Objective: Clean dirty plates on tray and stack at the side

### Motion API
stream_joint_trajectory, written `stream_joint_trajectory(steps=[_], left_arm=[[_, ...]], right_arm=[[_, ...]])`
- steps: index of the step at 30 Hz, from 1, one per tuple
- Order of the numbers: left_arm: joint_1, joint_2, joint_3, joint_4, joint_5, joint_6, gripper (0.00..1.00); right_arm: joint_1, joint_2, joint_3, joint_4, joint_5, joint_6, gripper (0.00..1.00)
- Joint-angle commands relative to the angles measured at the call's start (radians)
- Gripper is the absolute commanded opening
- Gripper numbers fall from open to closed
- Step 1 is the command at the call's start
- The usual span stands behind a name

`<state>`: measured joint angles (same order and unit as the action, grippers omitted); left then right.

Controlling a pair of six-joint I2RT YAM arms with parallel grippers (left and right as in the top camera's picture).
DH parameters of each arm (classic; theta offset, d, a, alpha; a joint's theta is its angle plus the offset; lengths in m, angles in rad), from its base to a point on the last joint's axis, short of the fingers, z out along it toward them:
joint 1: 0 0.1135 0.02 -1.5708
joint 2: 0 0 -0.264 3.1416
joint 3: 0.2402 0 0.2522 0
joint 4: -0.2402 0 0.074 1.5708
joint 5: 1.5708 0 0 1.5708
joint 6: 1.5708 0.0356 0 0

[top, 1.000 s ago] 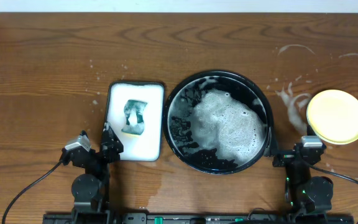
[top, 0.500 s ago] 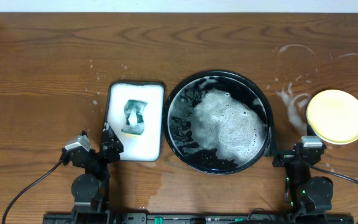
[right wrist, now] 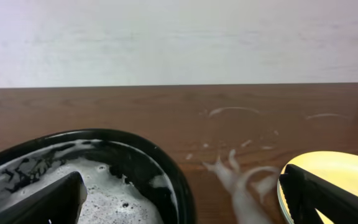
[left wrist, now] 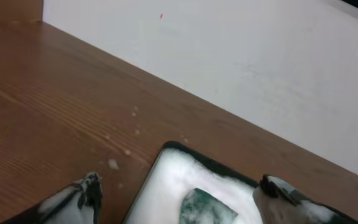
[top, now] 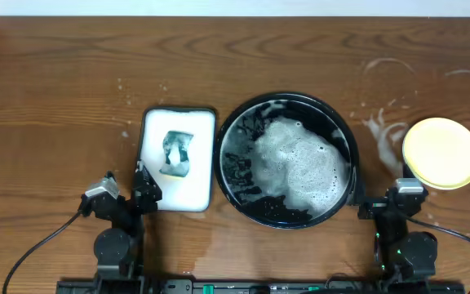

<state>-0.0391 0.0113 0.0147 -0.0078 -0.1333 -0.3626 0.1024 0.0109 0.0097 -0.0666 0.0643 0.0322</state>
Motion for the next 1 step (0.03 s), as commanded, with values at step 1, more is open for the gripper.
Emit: stream_joint_trajectory(steps=[1], left_arm=[[0.005,0.002,-0.011,-0.051,-0.009,0.003,0.81]], right_arm=[[0.011,-0.005,-0.004,-0.001,0.006,-0.011,0.99]])
